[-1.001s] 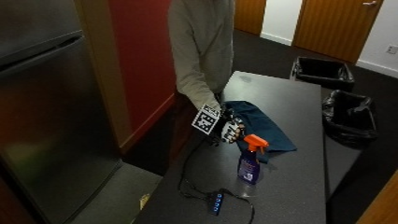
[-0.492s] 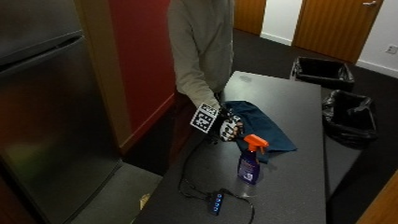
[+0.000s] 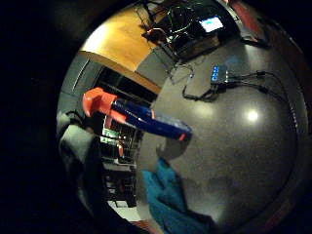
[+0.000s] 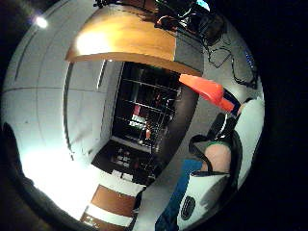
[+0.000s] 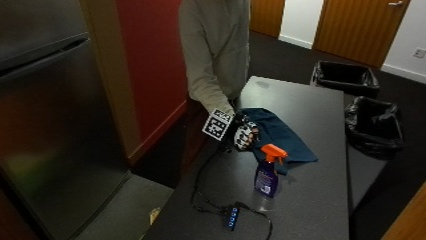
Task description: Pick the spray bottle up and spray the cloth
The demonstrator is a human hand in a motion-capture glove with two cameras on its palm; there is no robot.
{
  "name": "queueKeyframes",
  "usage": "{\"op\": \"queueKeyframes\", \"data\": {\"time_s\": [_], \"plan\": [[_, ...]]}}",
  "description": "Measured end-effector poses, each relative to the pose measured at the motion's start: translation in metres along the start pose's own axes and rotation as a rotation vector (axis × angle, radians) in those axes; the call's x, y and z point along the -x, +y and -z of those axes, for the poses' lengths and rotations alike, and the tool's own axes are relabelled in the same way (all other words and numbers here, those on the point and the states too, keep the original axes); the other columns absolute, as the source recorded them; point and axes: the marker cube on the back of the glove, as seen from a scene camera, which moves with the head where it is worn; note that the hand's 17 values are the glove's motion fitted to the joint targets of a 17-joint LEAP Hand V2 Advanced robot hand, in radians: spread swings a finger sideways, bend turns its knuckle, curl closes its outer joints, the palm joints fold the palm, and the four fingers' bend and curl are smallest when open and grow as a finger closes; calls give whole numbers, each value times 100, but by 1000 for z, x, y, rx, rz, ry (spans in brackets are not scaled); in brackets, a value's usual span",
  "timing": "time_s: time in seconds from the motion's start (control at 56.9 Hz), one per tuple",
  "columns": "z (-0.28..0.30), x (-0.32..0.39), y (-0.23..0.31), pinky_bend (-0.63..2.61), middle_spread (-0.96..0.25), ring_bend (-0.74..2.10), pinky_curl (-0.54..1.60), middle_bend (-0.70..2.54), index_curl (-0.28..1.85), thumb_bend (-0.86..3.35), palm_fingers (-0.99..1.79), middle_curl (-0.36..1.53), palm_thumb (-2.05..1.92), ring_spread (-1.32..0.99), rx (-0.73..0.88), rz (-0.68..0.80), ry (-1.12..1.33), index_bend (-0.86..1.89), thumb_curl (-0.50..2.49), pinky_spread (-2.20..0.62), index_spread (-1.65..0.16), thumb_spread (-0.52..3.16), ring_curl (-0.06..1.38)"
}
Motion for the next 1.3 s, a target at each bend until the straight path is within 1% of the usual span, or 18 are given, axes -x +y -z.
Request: {"op": "queueKeyframes", "data": {"time_s": [0.176, 0.246, 0.422, 0.632, 0.668, 0.808, 0.914, 1.054, 1.3], "plan": [[3, 0, -2, 87, -16, 97, 86, 94, 87, -2, 115, 95, 109, -22, -8, 4, -4, 80, 86, -13, -18, 59, 88], [5, -1, -1, 87, -16, 97, 87, 94, 88, -3, 115, 96, 106, -22, -36, 4, -12, 79, 86, -12, -18, 61, 88], [9, -2, 0, 87, -15, 95, 86, 86, 86, -3, 112, 94, 100, -21, -21, 6, -13, 69, 82, -14, -18, 72, 87], [12, -2, 2, 73, -15, 84, 71, 68, 78, -5, 113, 85, 92, -20, -9, 13, -24, 46, 77, -18, -18, 71, 77], [13, -3, 5, 69, -15, 80, 68, 63, 75, -5, 109, 82, 90, -19, 1, 14, -26, 39, 76, -19, -18, 69, 73], [18, -5, 8, 59, -15, 69, 58, 47, 66, -4, 109, 72, 87, -19, 14, 9, -28, 18, 73, -20, -18, 67, 63], [21, -5, 6, 54, -15, 64, 54, 41, 56, -4, 109, 66, 86, -19, 8, 0, -32, 7, 71, -19, -20, 69, 58], [25, -8, 8, 51, -14, 59, 49, 32, 45, -3, 101, 59, 86, -20, 31, -2, -31, 5, 68, -17, -21, 76, 52], [29, -12, 9, 41, -12, 52, 43, 21, 34, -3, 83, 51, 81, -19, 58, -2, -23, 8, 62, -7, -25, 92, 46]]}}
